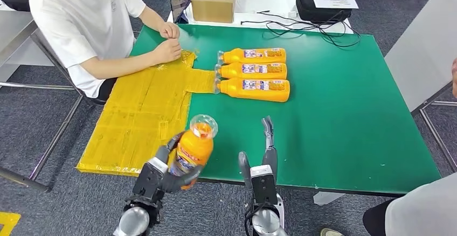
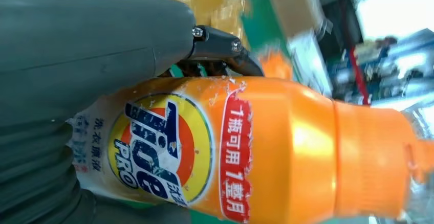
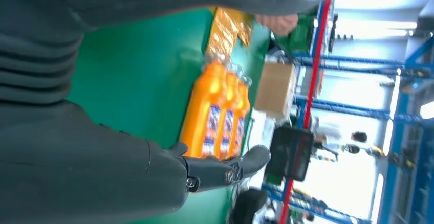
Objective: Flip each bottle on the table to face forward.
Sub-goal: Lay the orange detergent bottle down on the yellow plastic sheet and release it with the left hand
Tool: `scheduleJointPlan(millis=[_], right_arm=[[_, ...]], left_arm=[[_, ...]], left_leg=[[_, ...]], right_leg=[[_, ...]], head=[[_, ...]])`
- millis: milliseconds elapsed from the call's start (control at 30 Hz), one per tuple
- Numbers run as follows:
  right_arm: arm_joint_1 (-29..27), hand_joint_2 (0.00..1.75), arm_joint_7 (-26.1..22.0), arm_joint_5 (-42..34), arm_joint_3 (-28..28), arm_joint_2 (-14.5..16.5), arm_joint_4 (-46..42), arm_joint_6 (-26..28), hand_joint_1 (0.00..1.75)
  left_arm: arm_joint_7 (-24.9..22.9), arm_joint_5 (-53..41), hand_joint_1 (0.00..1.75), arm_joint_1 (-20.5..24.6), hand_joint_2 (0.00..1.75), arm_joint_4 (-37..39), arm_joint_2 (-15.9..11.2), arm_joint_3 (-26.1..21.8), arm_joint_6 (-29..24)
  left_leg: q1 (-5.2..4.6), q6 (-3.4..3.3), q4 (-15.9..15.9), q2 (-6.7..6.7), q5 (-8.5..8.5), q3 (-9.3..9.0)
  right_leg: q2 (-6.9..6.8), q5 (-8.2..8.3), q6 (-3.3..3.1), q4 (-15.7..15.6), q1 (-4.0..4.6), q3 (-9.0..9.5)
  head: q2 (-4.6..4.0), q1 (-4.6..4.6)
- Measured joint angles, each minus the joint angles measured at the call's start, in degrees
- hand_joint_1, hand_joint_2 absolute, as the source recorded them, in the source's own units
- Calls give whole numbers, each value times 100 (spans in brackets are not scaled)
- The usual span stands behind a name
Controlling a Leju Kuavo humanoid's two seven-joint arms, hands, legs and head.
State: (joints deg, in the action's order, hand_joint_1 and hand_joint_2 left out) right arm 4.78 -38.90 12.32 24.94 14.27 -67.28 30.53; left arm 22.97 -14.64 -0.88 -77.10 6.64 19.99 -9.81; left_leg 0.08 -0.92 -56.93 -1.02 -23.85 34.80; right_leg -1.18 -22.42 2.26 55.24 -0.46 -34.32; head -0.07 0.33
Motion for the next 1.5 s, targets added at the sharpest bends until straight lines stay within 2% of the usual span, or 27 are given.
scheduleJointPlan(millis=[233, 367, 567, 733, 900, 1133, 1300, 1433, 1500], right_arm=[[92, 0, 155, 153, -116, 50, 305, -165, 0], [167, 0, 179, 224, -118, 90, 659, -255, 0], [228, 0, 135, 190, -122, 175, 867, -444, 0], [301, 0, 124, 104, -122, 241, 932, -574, 0], [346, 0, 100, 65, -122, 264, 990, -642, 0], [372, 0, 96, 40, -122, 270, 1055, -650, 0], [400, 0, 97, -33, -122, 280, 1125, -716, 0], [446, 0, 80, -78, -121, 293, 1228, -756, 0], [487, 0, 79, -103, -117, 308, 1289, -781, 0]], left_arm=[[-81, -51, 175, 153, 175, 97, -10, -320, 196], [-142, -471, 175, 244, 175, 147, -14, -332, 19], [-509, -2708, 175, 661, 175, 588, -116, -241, -1101], [-878, -3949, 175, 1226, 175, 1382, -198, -164, -1436], [-1144, -4537, 175, 1733, 175, 2147, -232, -44, -1430], [-1246, -4698, 175, 2050, 175, 2647, -257, 54, -1396], [-1723, -5185, 175, 2407, 175, 3203, -294, 135, -1046], [-1792, -5150, 175, 2779, 175, 3820, -334, 109, -815], [-1837, -5218, 156, 2967, 175, 4105, -358, 94, -750]], left_leg=[[2, 0, 1, 6, -1, 2], [2, 0, 1, 6, 0, 1], [4, 5, 0, 7, 5, -3], [6, 8, 0, 6, 11, -2], [5, 7, 0, 7, 11, 2], [4, 7, 0, 6, 10, 4], [6, 8, 0, 5, 11, 2], [6, 10, 0, 8, 14, 0], [6, 10, 0, 12, 15, -2]], right_leg=[[-3, -2, -1, 0, 2, 4], [-3, -1, -1, 0, 2, 5], [-3, 1, -2, 0, 4, 5], [-4, 2, -1, 2, 5, 5], [-4, 3, 0, 3, 4, 5], [-4, 3, 0, 3, 5, 3], [-3, 4, -1, 3, 5, 3], [-5, 4, -2, 6, 5, 8], [-6, 4, -2, 7, 5, 11]], head=[[0, 1], [0, 1], [0, 0], [0, 1], [0, 2], [0, 1], [0, 1], [0, 1], [0, 2]])
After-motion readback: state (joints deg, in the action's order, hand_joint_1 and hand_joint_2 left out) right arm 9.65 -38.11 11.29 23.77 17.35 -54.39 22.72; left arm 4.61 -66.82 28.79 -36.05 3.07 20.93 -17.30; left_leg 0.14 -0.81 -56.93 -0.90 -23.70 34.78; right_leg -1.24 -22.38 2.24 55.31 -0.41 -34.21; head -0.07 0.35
